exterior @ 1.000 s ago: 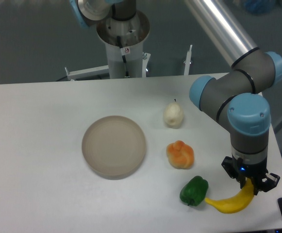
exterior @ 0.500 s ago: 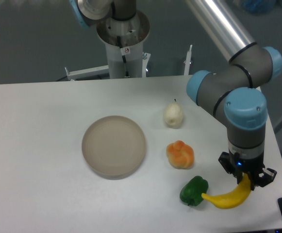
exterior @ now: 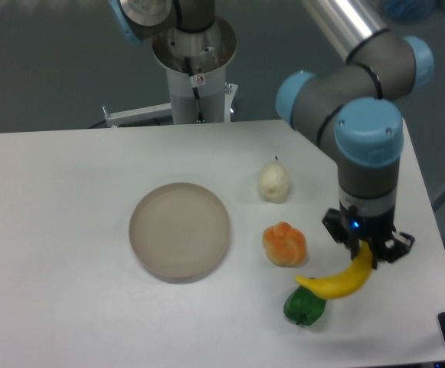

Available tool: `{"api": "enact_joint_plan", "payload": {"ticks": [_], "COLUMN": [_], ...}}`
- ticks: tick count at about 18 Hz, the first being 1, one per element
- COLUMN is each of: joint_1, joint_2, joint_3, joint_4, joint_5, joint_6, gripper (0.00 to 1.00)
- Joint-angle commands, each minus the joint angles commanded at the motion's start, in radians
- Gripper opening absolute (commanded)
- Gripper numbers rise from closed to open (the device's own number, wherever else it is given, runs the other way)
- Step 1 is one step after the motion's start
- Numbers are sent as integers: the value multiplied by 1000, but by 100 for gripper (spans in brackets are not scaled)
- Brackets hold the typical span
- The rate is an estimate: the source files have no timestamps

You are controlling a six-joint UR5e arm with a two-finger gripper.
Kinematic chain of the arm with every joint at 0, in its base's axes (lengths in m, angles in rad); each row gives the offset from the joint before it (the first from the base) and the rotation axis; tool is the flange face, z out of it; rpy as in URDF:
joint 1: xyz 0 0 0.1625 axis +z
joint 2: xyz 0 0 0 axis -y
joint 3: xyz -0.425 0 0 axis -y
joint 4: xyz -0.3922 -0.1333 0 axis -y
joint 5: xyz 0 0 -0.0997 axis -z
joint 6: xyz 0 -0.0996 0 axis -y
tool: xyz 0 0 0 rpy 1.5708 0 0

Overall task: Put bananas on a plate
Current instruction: 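Lift the held yellow banana up off the table with the gripper, then carry the banana over the beige plate and lower it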

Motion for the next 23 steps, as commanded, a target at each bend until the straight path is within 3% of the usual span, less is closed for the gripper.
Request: {"api": "enact_joint_plan", "payload": {"ticks": [3,5,8,15,17,21,23], "joint_1": [-2,-3,-20,-172,-198,-233,-238], "joint_2": [43,63,81,88,85,80,86], "joint_3": [-5,-34,-84,-179,-233,-400,-446], "joint_4": [-103,-134,-137,-103,-27,266,311], "joint_5": [-43,-99,-161,-167,-164,-155,-155], "joint_6": [-14,-41,-156,-452,-468,-462,-459], "gripper": [37,37,37,37,37,37,36]}}
